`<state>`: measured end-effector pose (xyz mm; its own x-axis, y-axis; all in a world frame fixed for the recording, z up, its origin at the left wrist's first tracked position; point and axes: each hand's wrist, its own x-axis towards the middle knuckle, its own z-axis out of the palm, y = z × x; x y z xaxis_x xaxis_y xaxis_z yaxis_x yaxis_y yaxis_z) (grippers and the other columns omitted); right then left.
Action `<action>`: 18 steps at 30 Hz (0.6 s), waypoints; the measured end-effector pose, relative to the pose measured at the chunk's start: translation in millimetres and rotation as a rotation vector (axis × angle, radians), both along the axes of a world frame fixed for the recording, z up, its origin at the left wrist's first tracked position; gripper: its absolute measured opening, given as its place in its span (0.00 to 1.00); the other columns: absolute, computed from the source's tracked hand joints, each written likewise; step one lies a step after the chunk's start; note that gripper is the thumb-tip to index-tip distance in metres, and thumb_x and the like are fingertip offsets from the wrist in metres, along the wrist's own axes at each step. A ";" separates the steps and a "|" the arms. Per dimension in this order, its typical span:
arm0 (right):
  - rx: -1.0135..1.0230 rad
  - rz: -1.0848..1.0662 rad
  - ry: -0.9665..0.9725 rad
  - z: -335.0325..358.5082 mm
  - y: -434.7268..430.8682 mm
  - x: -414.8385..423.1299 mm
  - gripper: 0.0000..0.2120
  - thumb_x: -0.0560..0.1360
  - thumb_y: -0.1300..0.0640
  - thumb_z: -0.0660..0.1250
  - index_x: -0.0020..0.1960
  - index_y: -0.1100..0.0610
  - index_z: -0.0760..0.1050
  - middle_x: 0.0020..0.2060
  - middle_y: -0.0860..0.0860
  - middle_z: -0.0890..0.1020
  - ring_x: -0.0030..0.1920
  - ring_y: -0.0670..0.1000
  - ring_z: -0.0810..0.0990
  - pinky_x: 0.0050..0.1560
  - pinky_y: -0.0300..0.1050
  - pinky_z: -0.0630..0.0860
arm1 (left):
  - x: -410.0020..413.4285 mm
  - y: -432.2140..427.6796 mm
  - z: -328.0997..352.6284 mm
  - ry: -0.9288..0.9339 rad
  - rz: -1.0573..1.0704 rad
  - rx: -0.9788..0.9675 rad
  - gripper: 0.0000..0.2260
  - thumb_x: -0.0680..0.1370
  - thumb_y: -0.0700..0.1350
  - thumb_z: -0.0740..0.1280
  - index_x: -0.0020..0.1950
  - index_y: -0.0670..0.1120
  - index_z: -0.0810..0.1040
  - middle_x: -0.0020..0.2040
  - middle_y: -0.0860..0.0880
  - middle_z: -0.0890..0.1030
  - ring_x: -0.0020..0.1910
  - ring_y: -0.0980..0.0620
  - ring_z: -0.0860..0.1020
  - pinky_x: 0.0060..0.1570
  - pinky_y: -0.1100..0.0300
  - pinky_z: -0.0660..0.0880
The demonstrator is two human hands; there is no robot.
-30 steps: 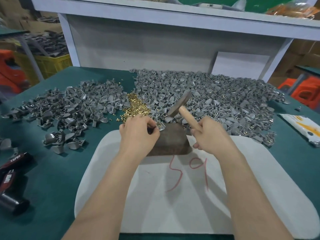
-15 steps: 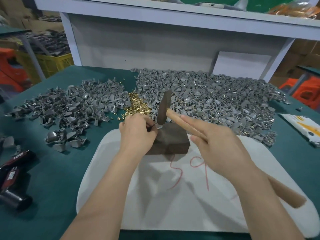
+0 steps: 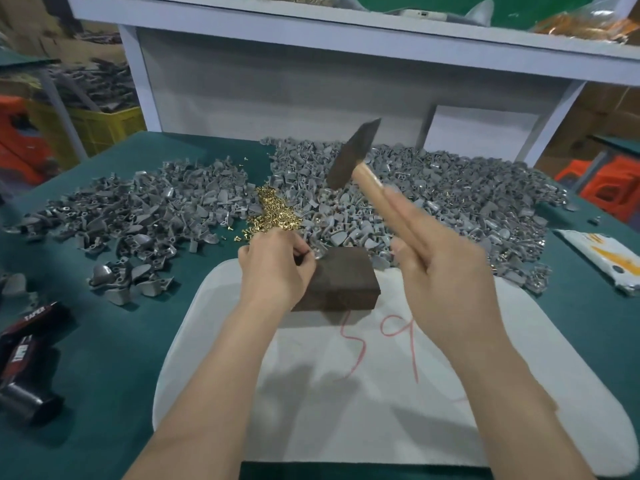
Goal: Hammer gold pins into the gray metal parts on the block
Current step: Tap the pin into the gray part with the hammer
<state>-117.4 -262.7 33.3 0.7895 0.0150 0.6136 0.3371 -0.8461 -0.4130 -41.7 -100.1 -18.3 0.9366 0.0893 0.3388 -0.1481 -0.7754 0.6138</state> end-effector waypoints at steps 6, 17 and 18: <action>-0.262 0.104 0.324 -4.0 -5.0 2.1 0.37 0.77 0.58 0.62 0.57 0.15 0.52 0.51 0.25 0.76 0.42 0.36 0.77 0.39 0.36 0.69 | 2.2 1.4 0.3 0.020 0.013 0.030 0.03 0.75 0.47 0.69 0.44 0.51 0.82 0.50 0.52 0.81 0.56 0.46 0.72 0.51 0.55 0.60; 0.181 -0.156 0.607 -48.7 -24.8 79.1 0.15 0.77 0.51 0.62 0.63 0.47 0.73 0.43 0.50 0.79 0.41 0.54 0.77 0.46 0.50 0.77 | 3.1 0.0 -0.6 0.048 -0.010 0.052 0.05 0.77 0.48 0.65 0.48 0.53 0.80 0.52 0.52 0.78 0.57 0.47 0.73 0.56 0.50 0.64; 0.114 -0.182 0.608 -51.0 -24.5 78.6 0.13 0.77 0.49 0.62 0.61 0.46 0.75 0.43 0.50 0.80 0.43 0.55 0.78 0.48 0.51 0.78 | 3.2 0.3 -0.5 0.047 -0.012 0.048 0.05 0.78 0.48 0.65 0.48 0.53 0.80 0.52 0.52 0.78 0.57 0.47 0.73 0.56 0.50 0.64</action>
<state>-38.8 -287.3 -17.7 0.9806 -0.1909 0.0453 -0.1305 -0.8070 -0.5759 -38.5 -99.8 -18.8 0.9525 0.0631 0.2978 -0.1289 -0.8027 0.5823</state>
